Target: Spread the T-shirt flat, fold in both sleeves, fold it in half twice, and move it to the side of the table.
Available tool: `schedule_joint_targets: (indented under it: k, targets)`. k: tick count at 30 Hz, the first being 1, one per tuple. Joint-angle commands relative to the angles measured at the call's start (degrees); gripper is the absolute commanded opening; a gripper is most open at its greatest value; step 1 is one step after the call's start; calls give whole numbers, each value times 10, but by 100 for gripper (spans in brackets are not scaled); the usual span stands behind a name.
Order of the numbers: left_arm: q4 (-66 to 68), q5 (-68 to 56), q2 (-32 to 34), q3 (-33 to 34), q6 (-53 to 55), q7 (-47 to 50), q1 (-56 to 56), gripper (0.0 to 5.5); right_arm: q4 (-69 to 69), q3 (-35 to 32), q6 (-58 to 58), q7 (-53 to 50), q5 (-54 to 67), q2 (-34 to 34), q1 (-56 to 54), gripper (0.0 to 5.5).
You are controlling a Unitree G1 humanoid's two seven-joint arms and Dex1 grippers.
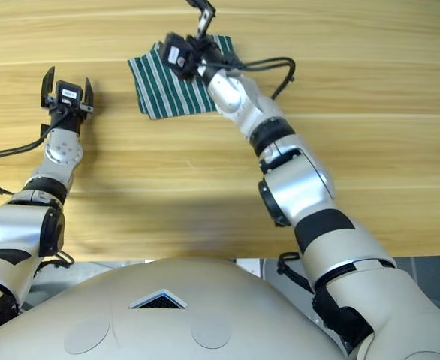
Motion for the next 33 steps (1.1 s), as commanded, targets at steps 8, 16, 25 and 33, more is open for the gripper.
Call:
schedule_joint_targets:
  k: [8, 16, 25, 33]
  targets:
    - [8, -37, -43, 37, 13, 2, 12, 346, 93, -29, 157, -22, 6, -23, -12, 538]
    - [15, -60, -50, 67, 16, -2, 29, 346, 96, -132, 218, -32, 88, -72, 28, 538]
    - [12, -61, -49, 71, 11, -2, 36, 346, 87, -171, 211, -52, 107, -115, 60, 538]
    - [16, -60, -50, 73, 15, 5, 42, 346, 9, -126, 29, -80, 89, -53, 68, 538]
